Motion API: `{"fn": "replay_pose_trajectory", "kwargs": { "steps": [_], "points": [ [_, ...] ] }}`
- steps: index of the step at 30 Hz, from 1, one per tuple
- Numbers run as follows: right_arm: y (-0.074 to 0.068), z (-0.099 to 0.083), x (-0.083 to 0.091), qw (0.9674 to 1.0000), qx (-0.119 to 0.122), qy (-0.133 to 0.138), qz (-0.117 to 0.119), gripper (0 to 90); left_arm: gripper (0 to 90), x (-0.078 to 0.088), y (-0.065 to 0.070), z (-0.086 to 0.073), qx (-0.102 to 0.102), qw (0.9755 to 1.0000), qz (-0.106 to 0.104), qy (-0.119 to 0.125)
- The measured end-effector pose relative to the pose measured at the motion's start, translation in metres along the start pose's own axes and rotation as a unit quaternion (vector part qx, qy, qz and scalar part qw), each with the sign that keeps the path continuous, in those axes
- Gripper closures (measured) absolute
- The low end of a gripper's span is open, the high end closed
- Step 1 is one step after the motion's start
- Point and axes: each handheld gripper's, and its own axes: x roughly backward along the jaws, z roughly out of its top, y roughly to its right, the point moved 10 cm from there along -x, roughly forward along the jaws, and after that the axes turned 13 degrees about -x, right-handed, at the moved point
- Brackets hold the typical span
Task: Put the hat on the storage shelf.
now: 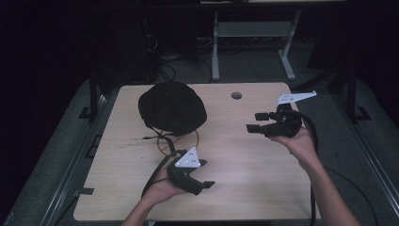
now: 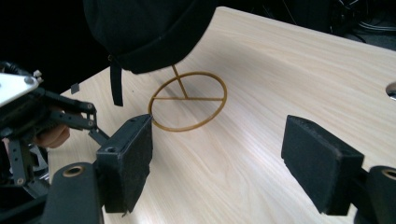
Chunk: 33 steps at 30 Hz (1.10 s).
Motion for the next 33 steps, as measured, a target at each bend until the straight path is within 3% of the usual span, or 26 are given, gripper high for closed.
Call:
{"fn": "replay_pose_trajectory", "kwargs": {
  "steps": [33],
  "points": [
    [0.028, -0.061, 0.032, 0.9992, -0.031, 0.009, -0.024, 18.6, 24.5, -0.004, 0.001, -0.006, 0.004, 0.9999, -0.003, -0.014]
  ]
}}
